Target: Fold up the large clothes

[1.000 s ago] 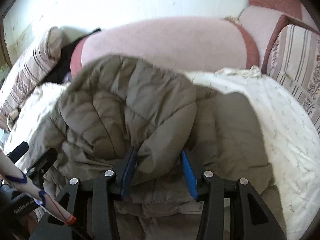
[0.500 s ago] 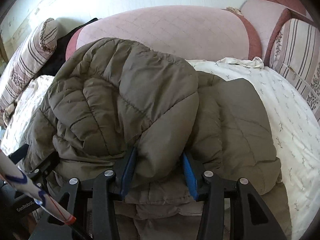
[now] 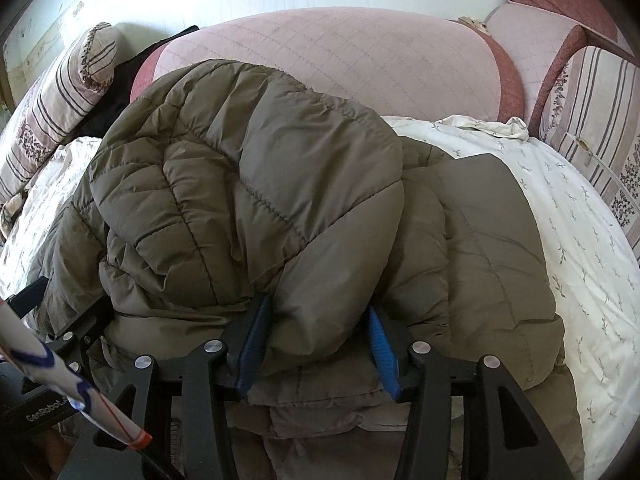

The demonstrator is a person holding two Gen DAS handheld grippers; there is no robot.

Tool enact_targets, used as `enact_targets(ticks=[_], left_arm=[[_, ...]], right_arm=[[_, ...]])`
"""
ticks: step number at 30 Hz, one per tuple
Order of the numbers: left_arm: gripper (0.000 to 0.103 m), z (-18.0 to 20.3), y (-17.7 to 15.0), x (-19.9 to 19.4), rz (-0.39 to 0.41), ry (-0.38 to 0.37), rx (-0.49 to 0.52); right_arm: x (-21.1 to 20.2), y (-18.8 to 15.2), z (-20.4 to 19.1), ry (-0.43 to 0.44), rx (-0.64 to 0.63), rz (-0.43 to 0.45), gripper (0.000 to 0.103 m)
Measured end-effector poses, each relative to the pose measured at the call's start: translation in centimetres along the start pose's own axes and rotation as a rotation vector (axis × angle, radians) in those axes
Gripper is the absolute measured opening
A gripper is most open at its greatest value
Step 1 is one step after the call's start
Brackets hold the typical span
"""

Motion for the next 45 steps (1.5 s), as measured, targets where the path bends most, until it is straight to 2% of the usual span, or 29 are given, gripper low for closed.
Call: enact_targets(ticks=[10,15,22,27,30,35,38,41,45], left_arm=[[0.103,0.2,-0.1,-1.1,0.009,0.006,-0.006],[0.103,0.6,0.2,-2.8,0.015,-0.004,0.003],[0.103,1.3,1.4,-7.9,0.085,0.006,0.016],[0.103,1.5,1.5,-11.9,0.133,0.013,0.019],[0.103,1.6,0.8,-14.3,0.156,0.024,0.021],[0.103,2.9,-2.2,-18.4,0.2,0.078,0.077],[0.103,4.2,-4.8,-20.3,0.195,0.059,0.094],[0.103,4.8,-7.8,-21.4,0.166,0.042,0.077],[0.103,4.5,-12.4,-21.9,0.084,0.021,0.026]], right_arm=[[-1.0,-0.4,0.1,-0.013,0.015,-0.024,0.055],[-3.1,-0.4,0.4,-0.011,0.044,-0.038,0.055],[-7.1,-0.9,1.4,-0.02,0.074,-0.038,0.056],[-11.9,-1.9,2.0,-0.013,0.072,0.012,0.061],[-14.6,-3.6,2.7,-0.004,0.072,0.043,0.062],[-17.1,-8.0,4.2,0.007,0.075,0.026,0.062],[-18.1,-10.2,5.0,0.009,0.08,0.01,0.062],[-19.3,-12.4,5.9,0.011,0.078,0.001,0.062],[-20.1,-15.7,7.0,0.012,0.078,-0.029,0.062]])
Point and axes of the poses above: each gripper's, at about its wrist camera, not at the fingertips, and x roughly the way its jaws point, z to its right, y to its top, the point moved 10 cm from there along x, roughly the way its jaws point, and after that the axes turned 14 degrees about x, right-handed, at the moved point
